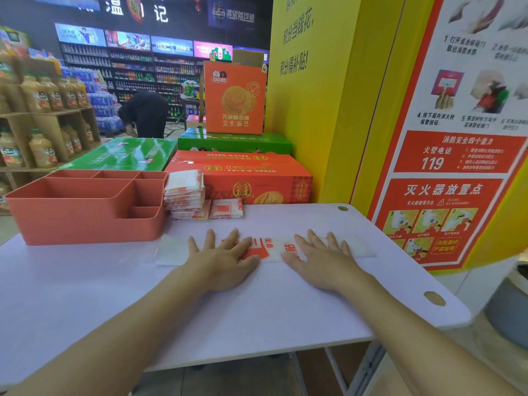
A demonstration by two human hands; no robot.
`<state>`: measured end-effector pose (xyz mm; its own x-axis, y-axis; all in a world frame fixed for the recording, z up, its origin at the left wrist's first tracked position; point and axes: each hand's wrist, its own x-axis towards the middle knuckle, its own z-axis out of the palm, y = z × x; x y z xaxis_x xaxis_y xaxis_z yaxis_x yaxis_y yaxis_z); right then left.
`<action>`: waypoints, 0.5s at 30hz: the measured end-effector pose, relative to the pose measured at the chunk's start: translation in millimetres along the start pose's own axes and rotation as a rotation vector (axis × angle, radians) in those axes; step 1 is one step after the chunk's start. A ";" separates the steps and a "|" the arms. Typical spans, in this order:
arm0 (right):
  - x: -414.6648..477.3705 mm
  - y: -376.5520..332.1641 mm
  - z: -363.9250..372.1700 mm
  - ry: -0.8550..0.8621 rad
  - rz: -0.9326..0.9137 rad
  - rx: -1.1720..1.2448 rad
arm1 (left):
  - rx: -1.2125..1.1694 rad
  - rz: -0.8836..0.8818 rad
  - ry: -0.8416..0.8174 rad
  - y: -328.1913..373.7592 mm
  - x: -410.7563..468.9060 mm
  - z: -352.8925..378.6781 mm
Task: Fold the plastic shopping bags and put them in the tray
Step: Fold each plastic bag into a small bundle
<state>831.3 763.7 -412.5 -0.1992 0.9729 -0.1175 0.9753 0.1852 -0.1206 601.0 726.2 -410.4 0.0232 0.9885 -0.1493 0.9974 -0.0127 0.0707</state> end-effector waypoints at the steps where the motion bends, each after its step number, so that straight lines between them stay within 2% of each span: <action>1: 0.0 0.2 0.9 0.003 -0.001 0.002 | 0.000 -0.001 0.002 0.3 0.5 0.6; 5: -3.8 0.8 2.7 0.063 -0.019 0.024 | -0.021 0.014 0.054 -1.6 -1.2 3.9; 11: -9.2 4.9 2.0 0.194 -0.099 0.102 | -0.075 0.100 0.272 -9.2 -6.9 -1.2; 15: 1.5 15.1 -3.7 0.274 0.043 -0.005 | -0.213 0.138 0.292 -25.0 -5.8 -4.5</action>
<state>846.1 768.5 -410.9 -0.1245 0.9810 0.1491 0.9829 0.1425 -0.1166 575.7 721.4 -406.9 0.1055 0.9813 0.1610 0.9491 -0.1477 0.2781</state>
